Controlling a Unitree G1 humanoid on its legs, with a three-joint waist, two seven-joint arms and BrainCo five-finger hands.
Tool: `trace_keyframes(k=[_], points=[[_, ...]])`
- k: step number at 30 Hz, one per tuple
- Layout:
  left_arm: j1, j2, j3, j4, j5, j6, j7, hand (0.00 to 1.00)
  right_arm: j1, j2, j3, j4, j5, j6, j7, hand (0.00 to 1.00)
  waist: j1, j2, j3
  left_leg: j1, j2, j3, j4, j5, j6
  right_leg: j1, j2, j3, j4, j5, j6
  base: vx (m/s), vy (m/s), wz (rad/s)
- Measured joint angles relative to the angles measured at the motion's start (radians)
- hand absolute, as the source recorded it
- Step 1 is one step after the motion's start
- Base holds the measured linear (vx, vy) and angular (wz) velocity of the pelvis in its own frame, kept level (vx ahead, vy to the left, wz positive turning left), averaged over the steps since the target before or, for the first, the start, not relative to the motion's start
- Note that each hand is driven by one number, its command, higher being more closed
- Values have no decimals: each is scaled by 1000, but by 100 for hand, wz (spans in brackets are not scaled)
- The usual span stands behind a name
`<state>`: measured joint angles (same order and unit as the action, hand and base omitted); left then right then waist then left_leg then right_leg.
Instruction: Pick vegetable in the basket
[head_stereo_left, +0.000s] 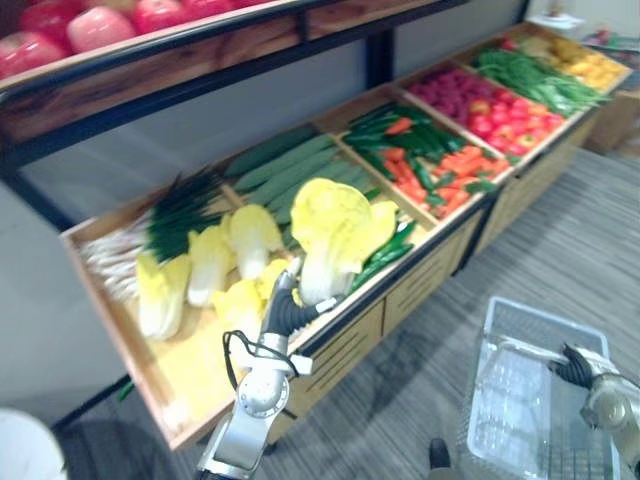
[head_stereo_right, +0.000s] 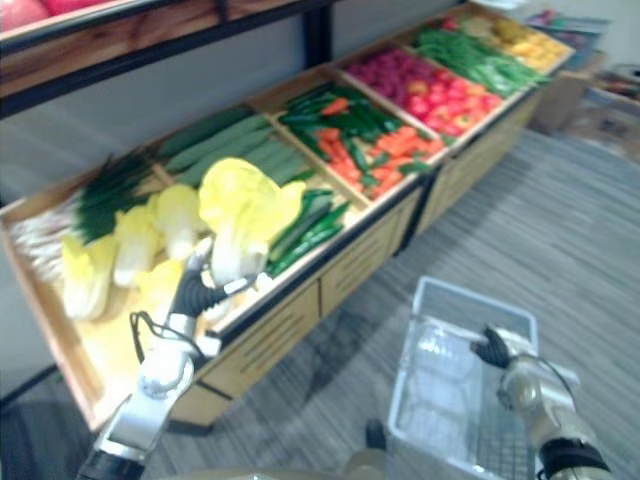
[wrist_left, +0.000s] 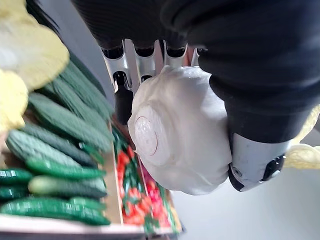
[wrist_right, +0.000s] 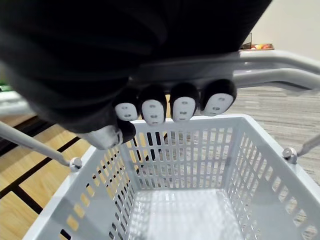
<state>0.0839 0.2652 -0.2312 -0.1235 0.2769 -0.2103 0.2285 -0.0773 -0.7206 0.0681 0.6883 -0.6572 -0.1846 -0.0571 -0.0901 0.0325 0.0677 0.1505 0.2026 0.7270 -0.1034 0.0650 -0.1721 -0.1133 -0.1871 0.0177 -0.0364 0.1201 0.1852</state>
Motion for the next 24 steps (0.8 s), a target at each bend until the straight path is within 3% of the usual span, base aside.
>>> trace_keyframes(k=[2, 5, 16, 24], points=[[0, 25, -47, 1, -14, -4, -48, 100, -37, -13, 48, -50, 1, 0, 24, 100, -18, 0, 0, 25, -2, 50, 0, -4, -4, -11, 12, 50, -4, 14, -1, -17, -22, -69], [-4, 44, -127, 2, -40, -23, -93, 100, -63, -44, 109, -124, 8, -2, 43, 100, -21, 2, -2, 50, -3, 106, 0, -10, -11, -14, 26, 100, -19, 30, 0, -45, -24, -55], [-82, 70, -423, -27, -82, -46, -252, 100, -66, -83, 158, -366, 59, -26, 115, 100, -15, 14, -12, 87, 17, 200, 7, -24, -32, -28, 52, 138, 3, 29, 4, -54, -4, -16], [-141, 81, -570, -30, -117, -62, -325, 100, -69, -108, 218, -488, 78, -32, 173, 100, -17, 14, -27, 102, 29, 237, 7, -28, -42, -41, 67, 149, 21, 33, -2, -28, 27, -11]])
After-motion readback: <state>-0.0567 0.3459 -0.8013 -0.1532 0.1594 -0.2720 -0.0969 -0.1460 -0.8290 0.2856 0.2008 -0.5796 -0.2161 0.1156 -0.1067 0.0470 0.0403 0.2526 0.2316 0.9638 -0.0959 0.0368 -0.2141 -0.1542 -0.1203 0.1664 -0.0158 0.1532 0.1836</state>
